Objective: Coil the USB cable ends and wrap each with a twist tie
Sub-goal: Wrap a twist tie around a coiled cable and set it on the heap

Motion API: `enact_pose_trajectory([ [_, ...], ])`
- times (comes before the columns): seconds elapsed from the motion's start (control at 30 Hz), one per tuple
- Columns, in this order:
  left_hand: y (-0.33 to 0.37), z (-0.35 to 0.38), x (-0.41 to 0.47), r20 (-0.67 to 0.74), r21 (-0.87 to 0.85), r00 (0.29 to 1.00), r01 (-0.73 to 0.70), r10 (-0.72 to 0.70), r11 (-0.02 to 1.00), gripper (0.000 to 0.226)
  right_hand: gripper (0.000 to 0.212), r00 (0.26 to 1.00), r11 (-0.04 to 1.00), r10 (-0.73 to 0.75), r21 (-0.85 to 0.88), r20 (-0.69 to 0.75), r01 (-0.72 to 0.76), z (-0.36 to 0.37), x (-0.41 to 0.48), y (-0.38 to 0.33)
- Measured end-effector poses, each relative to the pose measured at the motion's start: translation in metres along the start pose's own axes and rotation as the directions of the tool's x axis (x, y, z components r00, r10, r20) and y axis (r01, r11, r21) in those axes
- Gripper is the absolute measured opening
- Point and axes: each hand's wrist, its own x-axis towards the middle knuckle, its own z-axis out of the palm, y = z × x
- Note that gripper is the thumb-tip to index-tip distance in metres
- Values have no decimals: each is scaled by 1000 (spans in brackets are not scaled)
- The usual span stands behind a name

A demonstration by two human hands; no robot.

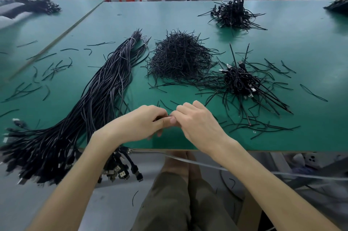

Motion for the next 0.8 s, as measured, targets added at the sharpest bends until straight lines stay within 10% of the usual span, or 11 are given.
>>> enact_pose_trajectory([
  [0.2,3,0,7,-27,19,999,-33,34,999,41,8,990,998,-4,-68,-139,-6,5,3,11],
  [0.4,-7,7,17,-359,16,932,53,-44,998,40,54,949,968,210,-89,-234,-236,7,3,18],
  [0.5,-20,6,23,-482,-118,870,49,-100,992,38,43,919,960,258,-22,-299,-277,4,-4,26],
  [0.8,-18,19,30,-494,-579,837,-114,-236,807,36,16,773,710,618,319,147,-628,17,-23,49],
])
